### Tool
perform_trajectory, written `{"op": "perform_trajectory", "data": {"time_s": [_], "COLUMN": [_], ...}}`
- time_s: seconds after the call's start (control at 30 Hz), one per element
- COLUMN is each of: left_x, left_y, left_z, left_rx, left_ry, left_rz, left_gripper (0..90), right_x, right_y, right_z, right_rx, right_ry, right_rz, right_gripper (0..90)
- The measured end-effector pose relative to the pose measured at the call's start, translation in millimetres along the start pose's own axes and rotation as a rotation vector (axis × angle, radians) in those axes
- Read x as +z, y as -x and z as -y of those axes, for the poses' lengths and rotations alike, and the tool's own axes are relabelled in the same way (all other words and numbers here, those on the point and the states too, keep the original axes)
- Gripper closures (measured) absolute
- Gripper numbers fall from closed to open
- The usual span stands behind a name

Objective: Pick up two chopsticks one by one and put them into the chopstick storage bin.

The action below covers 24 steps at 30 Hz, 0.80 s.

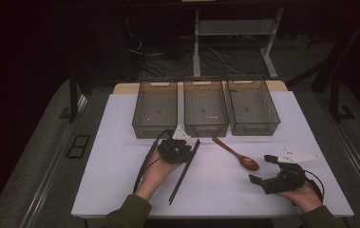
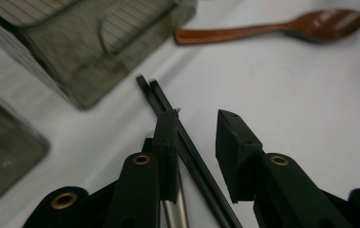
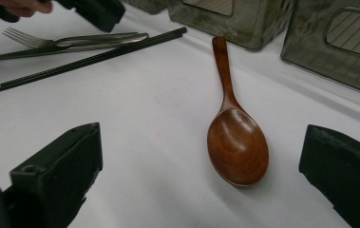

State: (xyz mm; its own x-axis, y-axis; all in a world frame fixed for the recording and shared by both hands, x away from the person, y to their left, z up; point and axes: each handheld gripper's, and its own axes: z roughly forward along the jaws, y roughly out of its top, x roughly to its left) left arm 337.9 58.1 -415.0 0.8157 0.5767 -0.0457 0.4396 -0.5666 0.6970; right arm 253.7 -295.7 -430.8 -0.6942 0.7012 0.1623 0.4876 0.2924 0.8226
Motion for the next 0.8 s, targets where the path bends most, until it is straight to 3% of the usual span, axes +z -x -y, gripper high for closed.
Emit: {"op": "perform_trajectory", "data": {"time_s": [0.2,0.43,0.8], "left_x": [22.9,43.8,51.6], "left_y": [-11.0,-21.3,-19.5], "left_z": [-11.7,-13.1,-12.1], "left_rx": [-0.033,-0.055,-0.057], "left_ry": [0.000,-0.017,-0.033], "left_rz": [-0.027,-0.023,-0.019], "left_gripper": [71.2,68.3,71.6], "right_x": [0.0,-0.4,-0.3], "right_y": [-0.3,-0.2,0.0], "right_z": [0.4,0.6,0.5], "right_rx": [-0.002,-0.003,-0.005], "right_ry": [-0.002,0.000,0.001], "right_rz": [-0.002,-0.004,-0.003], "right_gripper": [0.8,0.8,0.8]}}
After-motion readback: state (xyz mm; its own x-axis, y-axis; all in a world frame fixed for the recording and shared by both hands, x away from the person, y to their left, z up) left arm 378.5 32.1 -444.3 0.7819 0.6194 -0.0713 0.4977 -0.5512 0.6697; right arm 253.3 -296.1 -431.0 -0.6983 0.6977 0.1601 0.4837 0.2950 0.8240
